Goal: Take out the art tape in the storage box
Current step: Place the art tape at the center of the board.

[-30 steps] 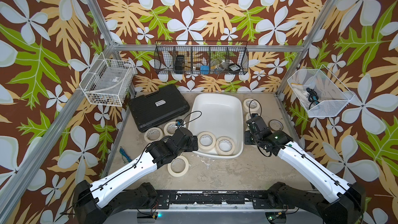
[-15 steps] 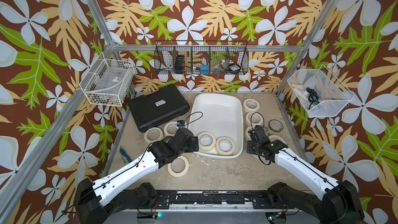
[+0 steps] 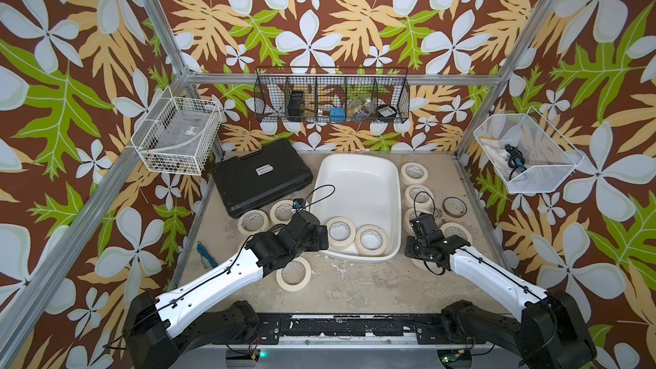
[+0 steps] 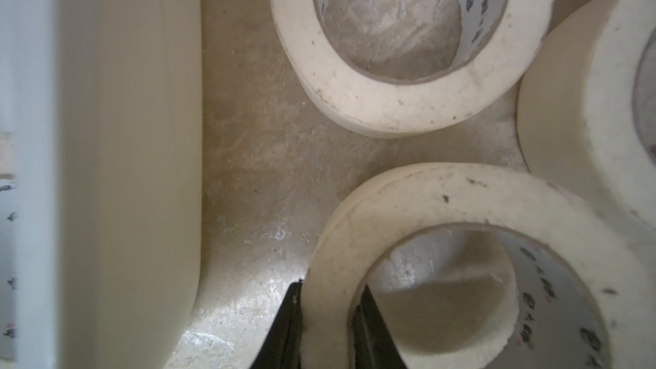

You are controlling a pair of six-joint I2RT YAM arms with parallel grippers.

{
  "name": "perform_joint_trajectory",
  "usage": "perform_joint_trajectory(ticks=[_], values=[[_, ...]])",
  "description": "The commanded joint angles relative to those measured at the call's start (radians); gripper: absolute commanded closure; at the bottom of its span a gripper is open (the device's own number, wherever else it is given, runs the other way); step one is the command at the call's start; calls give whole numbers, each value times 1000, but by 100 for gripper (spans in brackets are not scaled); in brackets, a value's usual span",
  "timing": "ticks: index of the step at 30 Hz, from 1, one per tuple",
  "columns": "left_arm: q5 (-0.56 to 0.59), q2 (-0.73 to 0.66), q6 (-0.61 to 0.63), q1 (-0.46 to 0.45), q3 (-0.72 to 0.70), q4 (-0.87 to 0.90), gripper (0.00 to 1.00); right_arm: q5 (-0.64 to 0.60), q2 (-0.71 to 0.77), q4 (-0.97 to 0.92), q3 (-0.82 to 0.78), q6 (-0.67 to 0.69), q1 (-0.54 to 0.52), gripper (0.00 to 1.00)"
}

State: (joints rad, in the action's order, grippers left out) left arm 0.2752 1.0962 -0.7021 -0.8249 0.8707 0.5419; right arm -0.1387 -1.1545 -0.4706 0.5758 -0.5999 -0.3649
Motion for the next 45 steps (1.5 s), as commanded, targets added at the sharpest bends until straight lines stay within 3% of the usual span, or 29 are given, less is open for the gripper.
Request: perform_joint_trajectory(ticks=[1,9,13,20,28,32,38,45], values=[[-16,7,0,3,10,-23,3,-56,-2,46,-8,-3,2,93],[-19,9,-7,2,6,-21,3,-49,-58,115,-11,25,70,90],[-19,8,-9,2,8,-22,3,-46,-88,148,-20,55,95,82],[-23,22,-11,2,11,-23,3,-20,-113,168,-9,86,172,77],[-25,21,-10,3,13,-22,3,-12,-111,176,-7,96,219,55],[-25,27,-8,1,17,-22,4,-3,-94,170,-7,95,220,50],[-30,70,24,2,59,-17,4,58,-26,121,25,92,218,48],[-51,223,102,2,205,32,7,128,64,17,95,109,196,48]])
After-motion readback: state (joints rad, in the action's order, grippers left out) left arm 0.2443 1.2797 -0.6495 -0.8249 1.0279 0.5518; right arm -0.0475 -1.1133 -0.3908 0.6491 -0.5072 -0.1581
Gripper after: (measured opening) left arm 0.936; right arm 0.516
